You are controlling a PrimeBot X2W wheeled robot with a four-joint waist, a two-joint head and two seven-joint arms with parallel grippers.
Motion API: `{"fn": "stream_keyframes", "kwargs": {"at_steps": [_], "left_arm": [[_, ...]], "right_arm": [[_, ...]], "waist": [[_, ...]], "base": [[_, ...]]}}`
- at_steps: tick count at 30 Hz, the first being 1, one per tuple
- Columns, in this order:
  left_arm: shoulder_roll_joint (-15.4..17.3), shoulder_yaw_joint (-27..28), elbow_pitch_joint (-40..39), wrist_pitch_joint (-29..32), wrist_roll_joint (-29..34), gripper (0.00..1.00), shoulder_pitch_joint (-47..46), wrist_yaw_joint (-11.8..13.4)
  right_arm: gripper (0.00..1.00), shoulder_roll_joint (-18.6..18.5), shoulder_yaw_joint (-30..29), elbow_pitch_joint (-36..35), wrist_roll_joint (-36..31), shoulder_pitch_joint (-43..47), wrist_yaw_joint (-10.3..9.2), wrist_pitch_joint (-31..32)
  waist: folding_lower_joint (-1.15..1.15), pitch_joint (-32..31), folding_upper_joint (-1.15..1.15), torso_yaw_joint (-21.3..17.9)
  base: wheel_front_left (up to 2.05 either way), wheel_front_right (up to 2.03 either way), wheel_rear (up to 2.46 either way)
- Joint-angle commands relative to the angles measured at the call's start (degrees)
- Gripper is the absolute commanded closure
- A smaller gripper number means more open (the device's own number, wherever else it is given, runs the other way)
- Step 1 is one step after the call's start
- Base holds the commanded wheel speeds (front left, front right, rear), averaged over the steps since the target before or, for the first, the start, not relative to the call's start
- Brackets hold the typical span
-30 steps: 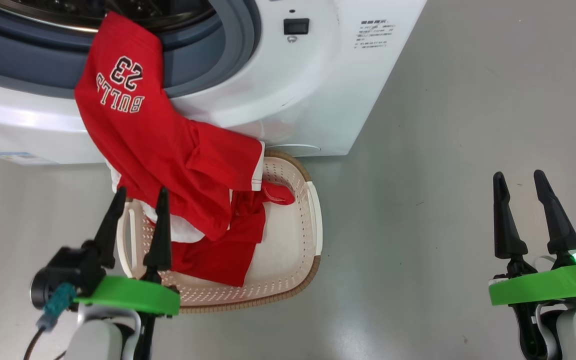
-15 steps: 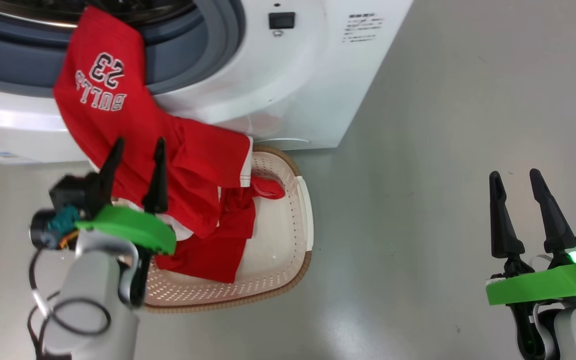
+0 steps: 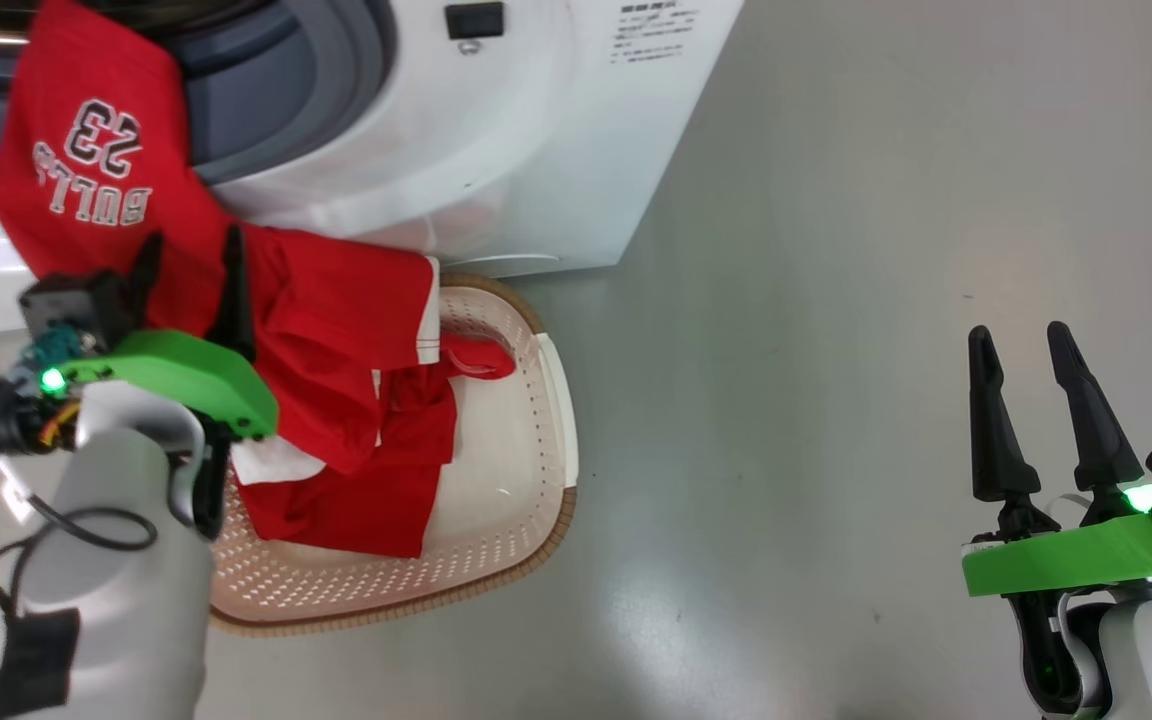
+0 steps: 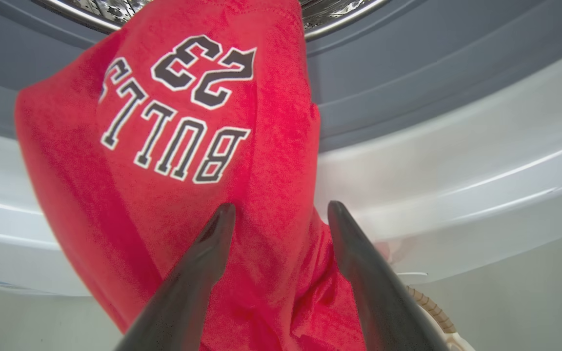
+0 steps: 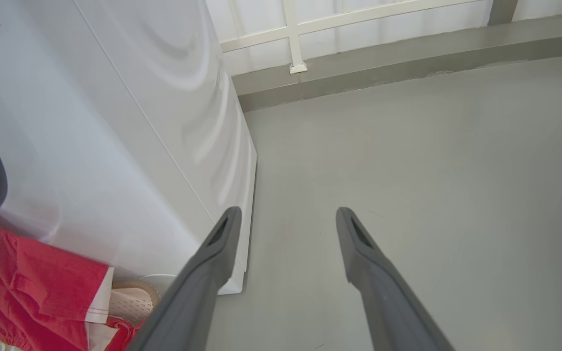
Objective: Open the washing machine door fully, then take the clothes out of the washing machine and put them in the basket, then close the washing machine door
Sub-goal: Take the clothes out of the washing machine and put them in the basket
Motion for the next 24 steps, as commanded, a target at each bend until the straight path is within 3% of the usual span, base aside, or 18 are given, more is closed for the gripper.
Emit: {"fn": "stream_keyframes", "kwargs": {"at_steps": [1,7,8,10,13,14,24], "left_arm": [[2.84,1.8,-0.06,-0.28,0.72,0.0,-0.97,0.17],[3.38,2.6,0.9,-0.28,1.42,0.0,-2.23,0.3],[3.47,2.73,1.1,-0.28,1.56,0.05,-2.36,0.31],[3.59,2.97,1.37,-0.28,1.81,0.5,-2.5,0.31],[3.74,3.3,1.46,-0.28,2.11,0.84,-2.69,0.26],[3.73,3.41,1.4,-0.28,2.18,1.0,-2.74,0.24],[2.71,4.24,0.55,-0.28,2.39,1.0,-0.85,-0.2]], "right_arm": [[0.0,-0.41,1.24,-1.2,0.34,-0.8,0.36,-0.37],[0.0,-0.41,1.18,-1.22,0.43,-0.89,0.36,-0.37],[0.0,-0.41,1.14,-1.22,0.43,-0.92,0.36,-0.37],[0.0,-0.41,1.15,-1.18,0.42,-1.01,0.36,-0.37],[0.0,-0.41,1.11,-1.18,0.39,-1.12,0.36,-0.37],[0.0,-0.41,1.06,-1.2,0.37,-1.14,0.36,-0.37],[0.0,-0.41,0.74,-1.28,0.23,-1.23,0.36,-0.37]], "waist": [[0.0,0.84,0.0,-0.86],[0.0,1.15,0.0,-1.33],[0.0,1.17,0.0,-1.38],[0.0,1.16,0.0,-1.48],[0.0,1.15,0.0,-1.49],[0.0,1.17,0.0,-1.44],[0.0,1.1,0.0,-0.48]], "base": [[0.0,0.0,0.0],[0.0,0.0,0.0],[0.0,0.0,0.0],[0.0,0.0,0.0],[0.0,0.0,0.0],[0.0,0.0,0.0],[0.0,0.0,0.0]]}}
